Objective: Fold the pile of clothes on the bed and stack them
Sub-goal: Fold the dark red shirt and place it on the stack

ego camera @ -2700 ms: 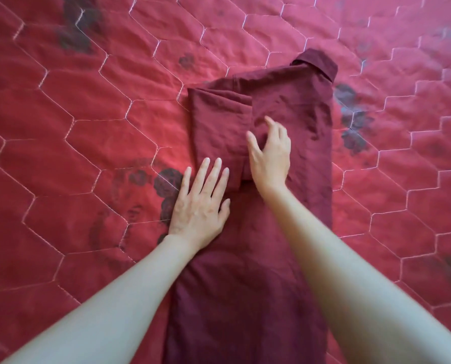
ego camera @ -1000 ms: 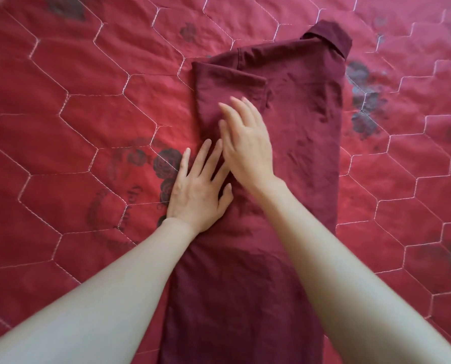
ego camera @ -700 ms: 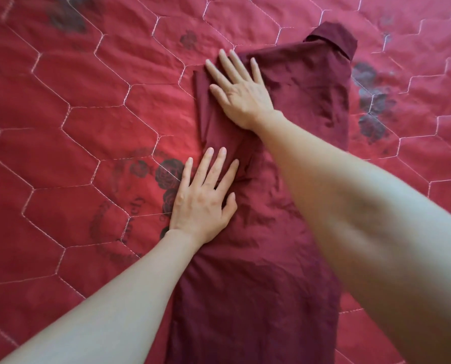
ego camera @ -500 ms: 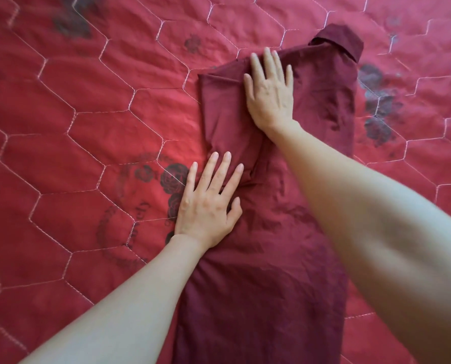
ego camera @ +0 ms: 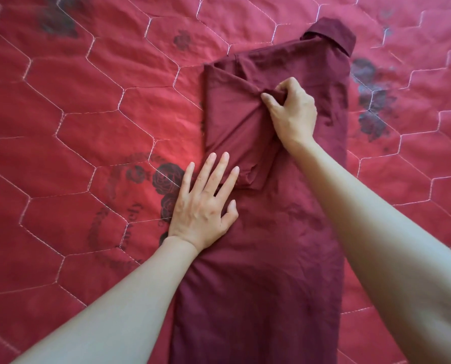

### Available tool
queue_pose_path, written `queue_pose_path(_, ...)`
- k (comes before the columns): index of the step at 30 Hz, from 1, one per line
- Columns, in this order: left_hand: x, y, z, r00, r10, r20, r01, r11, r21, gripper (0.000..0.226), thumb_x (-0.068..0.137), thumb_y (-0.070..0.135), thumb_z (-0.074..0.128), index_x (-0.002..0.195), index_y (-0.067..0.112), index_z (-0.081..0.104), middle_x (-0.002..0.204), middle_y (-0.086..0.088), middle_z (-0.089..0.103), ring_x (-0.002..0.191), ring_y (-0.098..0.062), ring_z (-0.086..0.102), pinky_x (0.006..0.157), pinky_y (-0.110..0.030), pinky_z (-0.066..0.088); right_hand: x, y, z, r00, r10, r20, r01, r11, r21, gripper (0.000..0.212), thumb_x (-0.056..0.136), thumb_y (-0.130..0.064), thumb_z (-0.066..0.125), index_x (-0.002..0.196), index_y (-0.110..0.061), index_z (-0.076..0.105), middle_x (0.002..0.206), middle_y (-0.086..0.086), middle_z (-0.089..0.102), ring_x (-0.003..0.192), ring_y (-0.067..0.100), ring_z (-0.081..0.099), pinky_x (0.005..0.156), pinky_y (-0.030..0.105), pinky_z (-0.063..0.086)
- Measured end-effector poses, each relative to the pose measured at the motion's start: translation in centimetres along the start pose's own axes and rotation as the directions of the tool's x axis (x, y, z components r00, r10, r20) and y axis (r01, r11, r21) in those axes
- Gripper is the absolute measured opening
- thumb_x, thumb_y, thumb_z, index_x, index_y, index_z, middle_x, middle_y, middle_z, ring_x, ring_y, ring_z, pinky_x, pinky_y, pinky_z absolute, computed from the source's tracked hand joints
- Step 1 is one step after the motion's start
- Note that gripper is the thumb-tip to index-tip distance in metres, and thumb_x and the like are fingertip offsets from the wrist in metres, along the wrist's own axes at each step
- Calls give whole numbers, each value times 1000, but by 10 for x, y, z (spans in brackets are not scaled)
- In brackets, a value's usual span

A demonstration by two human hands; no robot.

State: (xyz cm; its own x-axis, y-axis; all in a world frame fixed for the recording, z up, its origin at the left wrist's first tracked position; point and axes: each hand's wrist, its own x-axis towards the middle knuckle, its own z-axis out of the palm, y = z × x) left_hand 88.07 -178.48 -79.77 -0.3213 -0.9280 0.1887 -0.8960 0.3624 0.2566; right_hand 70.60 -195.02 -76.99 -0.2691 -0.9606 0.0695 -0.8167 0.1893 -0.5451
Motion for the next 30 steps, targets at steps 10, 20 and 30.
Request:
queue_pose_path(10,0,-2,0,999,17,44,-17,1000,10,53,88,32,50,139,20,52,151,-11,39,143,-29,30,115,-53,24,-28,-46,25,769,-559,311,627,756,-189,48,99,-42,36,144,-27,43,153,1,36,144,19,27,118,42,15)
queue_pose_path(20,0,-4,0,996,65,66,-68,997,35,51,90,32,48,141,32,48,153,-11,35,144,-32,28,114,-56,23,8,3,13,968,-110,225,207,858,-470,54,103,-46,21,154,-27,18,162,6,10,149,21,4,119,48,1)
queue_pose_path(30,0,-6,3,994,61,91,-66,996,57,52,91,36,44,143,34,44,155,-8,33,145,-28,26,116,-53,19,-69,71,-31,968,-57,243,171,859,-482,54,103,-42,26,154,-27,15,162,6,8,150,20,4,120,46,3)
